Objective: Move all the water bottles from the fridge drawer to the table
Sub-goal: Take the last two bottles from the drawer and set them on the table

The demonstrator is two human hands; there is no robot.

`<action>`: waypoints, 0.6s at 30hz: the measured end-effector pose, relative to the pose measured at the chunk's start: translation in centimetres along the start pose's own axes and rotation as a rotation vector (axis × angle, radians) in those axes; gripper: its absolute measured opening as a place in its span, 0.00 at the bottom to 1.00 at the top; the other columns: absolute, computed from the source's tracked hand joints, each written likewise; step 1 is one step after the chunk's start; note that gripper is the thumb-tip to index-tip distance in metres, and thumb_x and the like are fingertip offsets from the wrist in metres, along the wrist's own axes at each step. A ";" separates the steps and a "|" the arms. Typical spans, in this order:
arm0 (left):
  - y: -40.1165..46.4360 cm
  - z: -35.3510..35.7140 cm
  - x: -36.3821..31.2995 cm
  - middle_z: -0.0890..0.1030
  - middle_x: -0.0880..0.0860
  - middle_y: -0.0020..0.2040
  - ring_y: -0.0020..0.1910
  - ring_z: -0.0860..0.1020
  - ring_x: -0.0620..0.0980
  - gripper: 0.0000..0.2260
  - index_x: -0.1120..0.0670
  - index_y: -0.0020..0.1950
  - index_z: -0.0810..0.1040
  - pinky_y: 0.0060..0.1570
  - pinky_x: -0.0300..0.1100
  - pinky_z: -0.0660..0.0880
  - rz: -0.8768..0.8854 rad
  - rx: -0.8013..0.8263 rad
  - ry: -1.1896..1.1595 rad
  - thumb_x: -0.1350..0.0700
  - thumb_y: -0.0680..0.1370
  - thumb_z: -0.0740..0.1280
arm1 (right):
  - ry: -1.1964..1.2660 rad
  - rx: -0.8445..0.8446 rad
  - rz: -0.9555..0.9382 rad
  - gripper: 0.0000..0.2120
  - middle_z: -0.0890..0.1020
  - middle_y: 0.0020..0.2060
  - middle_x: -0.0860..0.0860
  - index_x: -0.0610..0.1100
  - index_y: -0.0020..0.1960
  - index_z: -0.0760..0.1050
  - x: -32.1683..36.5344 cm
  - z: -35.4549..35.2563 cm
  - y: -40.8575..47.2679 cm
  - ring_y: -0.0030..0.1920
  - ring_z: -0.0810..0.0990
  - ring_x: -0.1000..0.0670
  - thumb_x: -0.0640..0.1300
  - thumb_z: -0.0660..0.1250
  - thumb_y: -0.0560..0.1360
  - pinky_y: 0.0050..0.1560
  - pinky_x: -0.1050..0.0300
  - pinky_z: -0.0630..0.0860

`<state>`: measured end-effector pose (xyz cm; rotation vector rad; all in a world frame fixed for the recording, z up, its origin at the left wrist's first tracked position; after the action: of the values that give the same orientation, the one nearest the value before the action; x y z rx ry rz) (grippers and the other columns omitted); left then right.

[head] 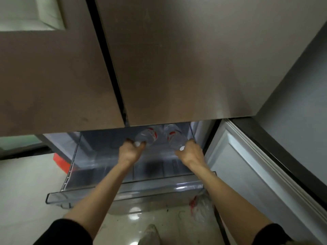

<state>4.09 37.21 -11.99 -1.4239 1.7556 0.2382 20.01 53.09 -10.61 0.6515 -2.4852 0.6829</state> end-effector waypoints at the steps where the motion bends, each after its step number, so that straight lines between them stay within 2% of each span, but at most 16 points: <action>1: -1.2 -0.9 -0.1 0.80 0.62 0.53 0.53 0.78 0.61 0.21 0.62 0.55 0.74 0.49 0.46 0.74 0.023 -0.042 -0.011 0.46 0.74 0.68 | -0.025 -0.057 -0.044 0.24 0.79 0.54 0.40 0.36 0.62 0.66 0.3 -0.4 -0.9 0.54 0.79 0.39 0.46 0.68 0.73 0.51 0.49 0.77; 3: -3.5 -2.4 -0.4 0.79 0.61 0.53 0.53 0.77 0.61 0.19 0.61 0.56 0.73 0.47 0.44 0.72 0.081 -0.123 -0.024 0.49 0.73 0.69 | -0.104 -0.145 -0.160 0.24 0.79 0.54 0.39 0.37 0.63 0.63 1.5 -0.8 -2.6 0.52 0.79 0.38 0.47 0.66 0.74 0.45 0.50 0.75; 5: -5.4 -3.6 -1.0 0.79 0.59 0.49 0.47 0.78 0.57 0.15 0.59 0.53 0.72 0.44 0.45 0.74 0.205 -0.177 -0.031 0.51 0.73 0.70 | -0.133 -0.204 -0.268 0.21 0.79 0.53 0.41 0.38 0.61 0.64 2.4 -1.1 -4.1 0.50 0.79 0.39 0.49 0.65 0.74 0.41 0.53 0.70; 8: -7.4 -5.0 -1.8 0.78 0.54 0.42 0.40 0.76 0.52 0.12 0.57 0.46 0.70 0.39 0.47 0.75 0.355 -0.233 -0.031 0.52 0.73 0.70 | -0.007 -0.242 -0.333 0.17 0.78 0.52 0.43 0.39 0.56 0.66 3.1 -2.0 -5.6 0.50 0.78 0.40 0.48 0.66 0.74 0.41 0.54 0.69; 12: -8.2 -5.6 -1.4 0.78 0.55 0.42 0.42 0.77 0.54 0.13 0.58 0.47 0.72 0.42 0.52 0.78 0.403 -0.236 0.004 0.50 0.73 0.69 | 0.086 -0.239 -0.343 0.16 0.79 0.50 0.43 0.39 0.54 0.67 3.9 -2.6 -6.5 0.49 0.78 0.43 0.49 0.66 0.74 0.45 0.53 0.71; 18: -7.3 -7.2 -0.7 0.78 0.54 0.42 0.41 0.77 0.52 0.13 0.56 0.47 0.70 0.43 0.50 0.78 0.391 -0.301 0.012 0.49 0.73 0.69 | 0.140 -0.184 -0.390 0.17 0.79 0.50 0.45 0.41 0.53 0.69 5.5 -1.2 -5.8 0.50 0.78 0.45 0.50 0.69 0.72 0.46 0.52 0.75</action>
<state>7.00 30.86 -4.45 -1.2702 2.0634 0.7292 19.41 47.64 -4.68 0.9462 -2.1715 0.3349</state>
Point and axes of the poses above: each hand's wrist, its own y-axis towards the middle knuckle, its own z-axis out of the palm, x = y × z, the point moved 7 cm from there along y, towards the middle knuckle
